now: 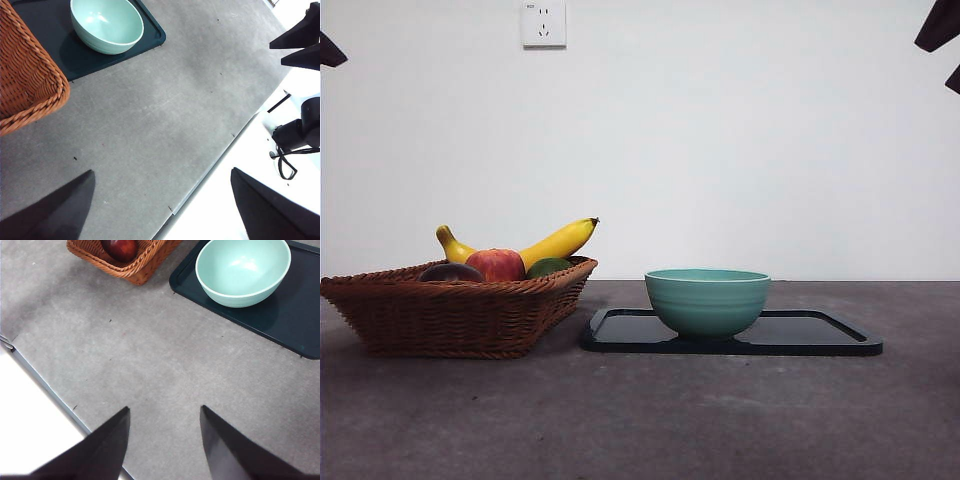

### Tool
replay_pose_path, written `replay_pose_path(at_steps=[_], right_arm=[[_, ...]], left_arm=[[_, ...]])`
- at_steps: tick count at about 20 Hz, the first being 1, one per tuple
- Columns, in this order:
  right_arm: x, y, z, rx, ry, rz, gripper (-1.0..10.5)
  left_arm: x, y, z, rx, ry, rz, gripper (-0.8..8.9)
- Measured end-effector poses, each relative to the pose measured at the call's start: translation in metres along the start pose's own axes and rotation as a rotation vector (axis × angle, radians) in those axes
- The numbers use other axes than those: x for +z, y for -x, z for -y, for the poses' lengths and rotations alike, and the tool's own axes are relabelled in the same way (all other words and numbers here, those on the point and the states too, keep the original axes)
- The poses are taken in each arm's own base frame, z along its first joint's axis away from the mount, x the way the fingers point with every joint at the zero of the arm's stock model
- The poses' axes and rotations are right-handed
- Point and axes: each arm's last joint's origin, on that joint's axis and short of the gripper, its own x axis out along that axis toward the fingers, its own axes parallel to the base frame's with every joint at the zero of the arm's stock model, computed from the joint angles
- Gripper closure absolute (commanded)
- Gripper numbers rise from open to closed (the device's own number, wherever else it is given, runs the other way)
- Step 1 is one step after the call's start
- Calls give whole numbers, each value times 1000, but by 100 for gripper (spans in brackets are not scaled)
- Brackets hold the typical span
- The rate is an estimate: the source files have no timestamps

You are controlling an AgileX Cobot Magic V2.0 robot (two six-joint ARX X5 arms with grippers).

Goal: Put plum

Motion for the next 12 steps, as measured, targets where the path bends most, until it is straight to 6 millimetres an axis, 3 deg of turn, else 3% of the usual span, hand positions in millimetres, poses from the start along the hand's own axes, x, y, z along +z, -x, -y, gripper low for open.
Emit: replay_pose_path(at_steps=[7,12], right_arm=[[7,0,2,-55,-88,69,724],[42,-11,11,-154,-186,84,668]], left_arm=[[-1,0,0,-1,-2,-5,381],[-1,0,0,0,-3,-5,381]])
